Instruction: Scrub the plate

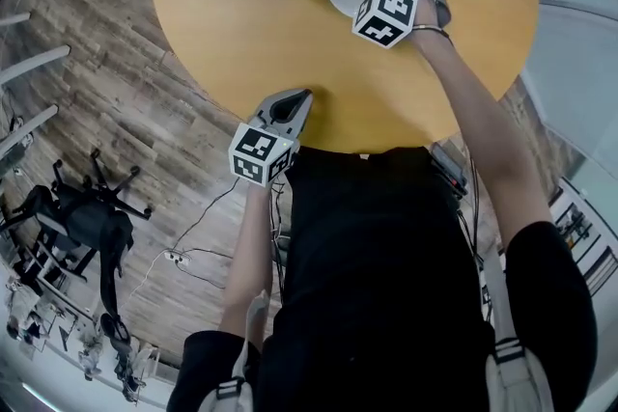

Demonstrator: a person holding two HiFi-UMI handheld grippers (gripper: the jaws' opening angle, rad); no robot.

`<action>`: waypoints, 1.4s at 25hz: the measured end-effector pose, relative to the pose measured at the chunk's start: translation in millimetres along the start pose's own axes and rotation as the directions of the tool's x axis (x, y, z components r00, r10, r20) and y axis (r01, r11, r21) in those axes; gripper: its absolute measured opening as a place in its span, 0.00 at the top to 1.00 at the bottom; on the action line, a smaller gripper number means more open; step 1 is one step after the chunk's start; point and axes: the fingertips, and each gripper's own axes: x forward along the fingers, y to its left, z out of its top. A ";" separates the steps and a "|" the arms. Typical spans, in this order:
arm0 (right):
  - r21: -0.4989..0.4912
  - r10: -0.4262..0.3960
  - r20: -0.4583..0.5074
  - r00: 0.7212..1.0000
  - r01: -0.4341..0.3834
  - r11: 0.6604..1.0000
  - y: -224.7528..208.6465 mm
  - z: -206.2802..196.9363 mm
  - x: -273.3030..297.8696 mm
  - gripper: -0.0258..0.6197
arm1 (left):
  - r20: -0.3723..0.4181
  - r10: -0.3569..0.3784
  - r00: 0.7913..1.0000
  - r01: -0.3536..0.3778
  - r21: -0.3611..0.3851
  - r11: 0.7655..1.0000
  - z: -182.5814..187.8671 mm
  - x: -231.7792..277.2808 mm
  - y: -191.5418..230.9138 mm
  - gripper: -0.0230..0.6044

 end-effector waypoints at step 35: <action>0.449 0.316 0.657 0.685 -0.692 0.566 91.7 -243.4 -313.9 0.91 | 0.179 -0.102 0.979 0.076 0.145 0.987 71.2 117.6 -289.9 0.95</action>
